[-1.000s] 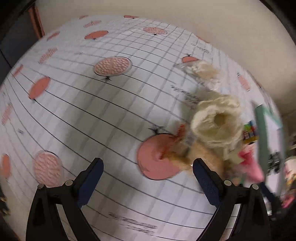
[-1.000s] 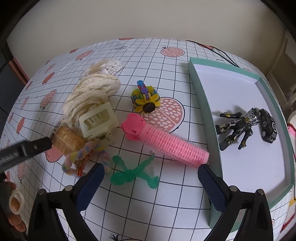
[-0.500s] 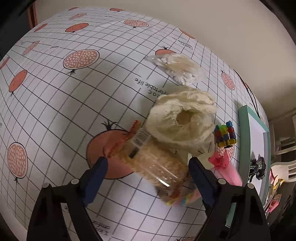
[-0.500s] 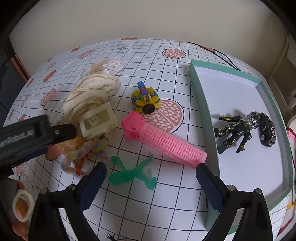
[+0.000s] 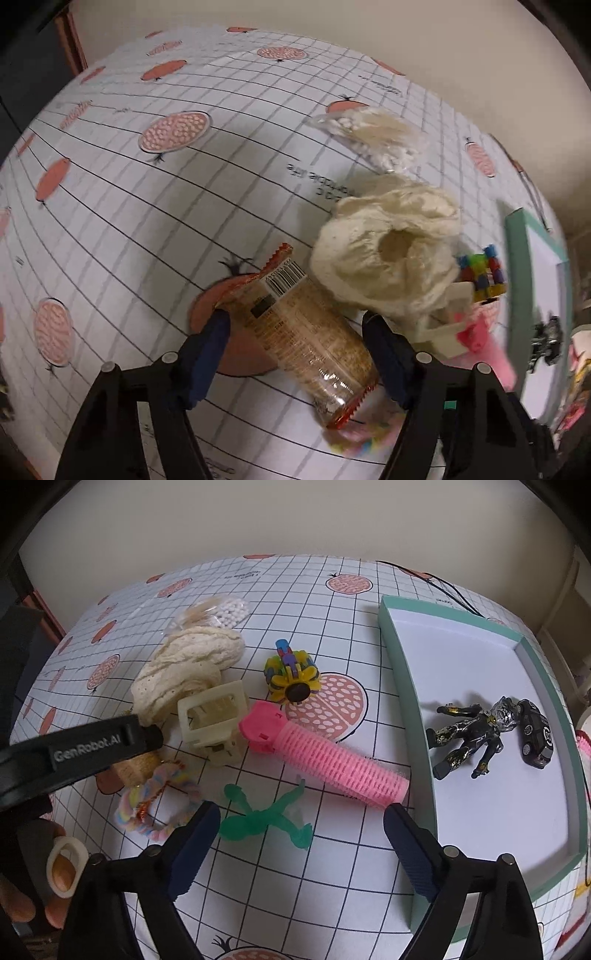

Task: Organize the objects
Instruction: 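Grasp the wrapped snack bar with the left tool, then grasp the green plastic figure with the right tool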

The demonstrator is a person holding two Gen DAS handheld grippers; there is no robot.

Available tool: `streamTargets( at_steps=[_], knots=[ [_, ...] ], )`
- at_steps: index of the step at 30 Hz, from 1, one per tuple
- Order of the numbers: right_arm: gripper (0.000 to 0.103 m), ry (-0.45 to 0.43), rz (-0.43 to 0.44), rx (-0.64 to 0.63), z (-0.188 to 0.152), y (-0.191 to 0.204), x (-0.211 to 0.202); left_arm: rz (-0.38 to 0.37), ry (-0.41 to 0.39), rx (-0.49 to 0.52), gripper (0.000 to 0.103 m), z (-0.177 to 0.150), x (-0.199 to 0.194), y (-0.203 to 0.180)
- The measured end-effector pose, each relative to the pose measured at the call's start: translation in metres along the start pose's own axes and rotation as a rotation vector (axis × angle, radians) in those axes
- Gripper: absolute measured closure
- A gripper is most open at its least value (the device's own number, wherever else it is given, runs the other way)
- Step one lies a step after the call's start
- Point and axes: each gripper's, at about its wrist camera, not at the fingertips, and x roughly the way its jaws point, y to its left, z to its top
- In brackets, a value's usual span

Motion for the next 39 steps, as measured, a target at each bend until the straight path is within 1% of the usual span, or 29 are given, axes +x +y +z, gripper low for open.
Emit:
streamTargets(
  at_steps=[4, 6, 8, 12, 15, 16, 17, 18, 20, 23, 24, 25, 26, 27, 29, 33, 35, 36, 37, 38, 39],
  knots=[
    [0.017, 0.008, 0.015, -0.01, -0.001, 0.003, 0.001, 0.009, 0.003, -0.023, 0.029, 0.002, 0.0, 0.008],
    [0.019, 0.014, 0.022, -0.015, -0.001, 0.005, 0.002, 0.031, 0.006, -0.017, 0.029, 0.003, 0.001, 0.012],
    [0.021, 0.019, 0.022, -0.026, -0.002, 0.007, 0.004, 0.059, 0.0, -0.003, 0.034, 0.004, 0.001, 0.014],
    [0.026, 0.031, 0.025, -0.047, -0.006, 0.017, 0.005, 0.102, -0.003, 0.025, 0.035, 0.004, 0.002, 0.015],
    [0.033, 0.047, 0.032, -0.058, -0.008, 0.02, 0.007, 0.099, -0.004, 0.028, 0.036, 0.004, 0.001, 0.015],
    [0.037, 0.052, 0.033, -0.061, -0.008, 0.02, 0.008, 0.1, -0.004, 0.029, 0.037, 0.004, 0.0, 0.014],
    [0.042, 0.06, 0.036, -0.063, -0.008, 0.02, 0.008, 0.099, -0.004, 0.03, 0.039, 0.004, 0.0, 0.014],
    [0.043, 0.061, 0.044, -0.062, -0.008, 0.02, 0.009, 0.099, -0.005, 0.031, 0.041, 0.004, -0.001, 0.013],
    [0.05, 0.065, 0.06, -0.06, -0.009, 0.019, 0.007, 0.097, -0.008, 0.038, 0.052, 0.005, -0.003, 0.01],
    [0.051, 0.069, 0.062, -0.064, -0.009, 0.02, 0.006, 0.092, -0.011, 0.049, 0.062, 0.005, -0.005, 0.007],
    [0.051, 0.071, 0.064, -0.065, -0.01, 0.02, 0.005, 0.09, -0.011, 0.052, 0.063, 0.005, -0.005, 0.006],
    [0.051, 0.073, 0.067, -0.064, -0.01, 0.019, 0.005, 0.088, -0.011, 0.054, 0.064, 0.017, 0.0, 0.007],
    [0.051, 0.075, 0.068, -0.063, -0.01, 0.019, 0.004, 0.085, -0.011, 0.053, 0.065, 0.017, 0.0, 0.007],
    [0.051, 0.076, 0.067, -0.061, -0.01, 0.017, 0.004, 0.081, -0.011, 0.05, 0.065, 0.005, -0.005, 0.017],
    [0.052, 0.071, 0.065, -0.058, -0.01, 0.015, 0.003, 0.066, -0.012, 0.036, 0.065, -0.006, -0.007, 0.038],
    [0.052, 0.052, 0.074, -0.048, -0.009, 0.011, -0.004, 0.061, -0.037, 0.01, 0.065, -0.006, -0.015, 0.043],
    [0.052, 0.038, 0.077, -0.049, -0.008, 0.011, -0.008, 0.062, -0.064, 0.002, 0.065, -0.005, -0.022, 0.045],
    [0.055, 0.031, 0.08, -0.048, -0.007, 0.009, -0.01, 0.059, -0.08, -0.001, 0.065, -0.002, -0.025, 0.047],
    [0.055, 0.019, 0.088, -0.043, -0.006, 0.007, -0.014, 0.057, -0.102, -0.005, 0.065, -0.001, -0.031, 0.047],
    [0.068, 0.01, 0.092, -0.04, -0.006, 0.008, -0.015, 0.056, -0.118, -0.007, 0.065, 0.005, -0.031, 0.046],
    [0.072, 0.003, 0.097, -0.036, -0.005, 0.007, -0.017, 0.052, -0.138, -0.007, 0.065, 0.004, -0.038, 0.046]
  ],
)
